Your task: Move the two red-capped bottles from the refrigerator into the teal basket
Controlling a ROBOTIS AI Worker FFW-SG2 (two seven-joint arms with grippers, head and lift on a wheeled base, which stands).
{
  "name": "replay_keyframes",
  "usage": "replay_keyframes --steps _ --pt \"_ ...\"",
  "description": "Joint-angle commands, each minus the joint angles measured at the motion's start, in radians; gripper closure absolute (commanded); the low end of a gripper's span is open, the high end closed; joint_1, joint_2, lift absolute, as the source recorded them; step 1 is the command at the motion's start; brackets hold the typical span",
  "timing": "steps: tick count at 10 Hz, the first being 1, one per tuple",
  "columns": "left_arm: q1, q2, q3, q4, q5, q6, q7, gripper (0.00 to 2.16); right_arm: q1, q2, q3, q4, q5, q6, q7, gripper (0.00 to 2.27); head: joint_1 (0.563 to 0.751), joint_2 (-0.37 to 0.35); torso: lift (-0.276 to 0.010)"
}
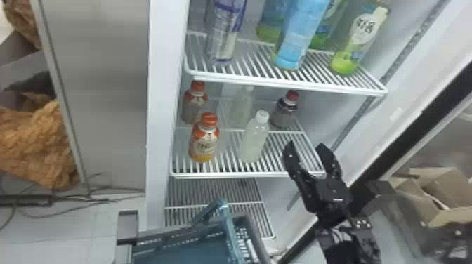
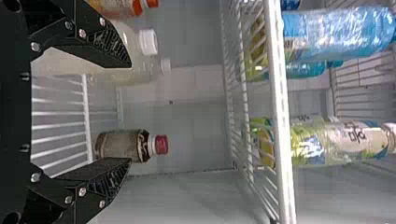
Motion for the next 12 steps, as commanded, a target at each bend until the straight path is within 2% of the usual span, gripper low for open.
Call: replay_keyframes --steps 1,6,12 --pt "0.000 0.000 0.002 0.000 0.002 0.002 0.000 1.13 -0.036 0.002 -0.004 0.044 0.023 -0.008 -0.009 0.32 0.695 -0.350 -0.228" --pt "0.000 0.000 0.002 0.002 0.004 0.002 0.000 1.13 -0.205 -0.014 -0.016 0.241 0.085 -0.008 -0.012 0.24 0.695 -0.350 -0.228" --pt "-0.002 -0.002 0.000 0.000 0.008 0.002 0.000 1.13 -0.404 -0.035 -0.016 0.454 0.101 -0.006 -0.011 0.18 0.695 -0.350 -0.228"
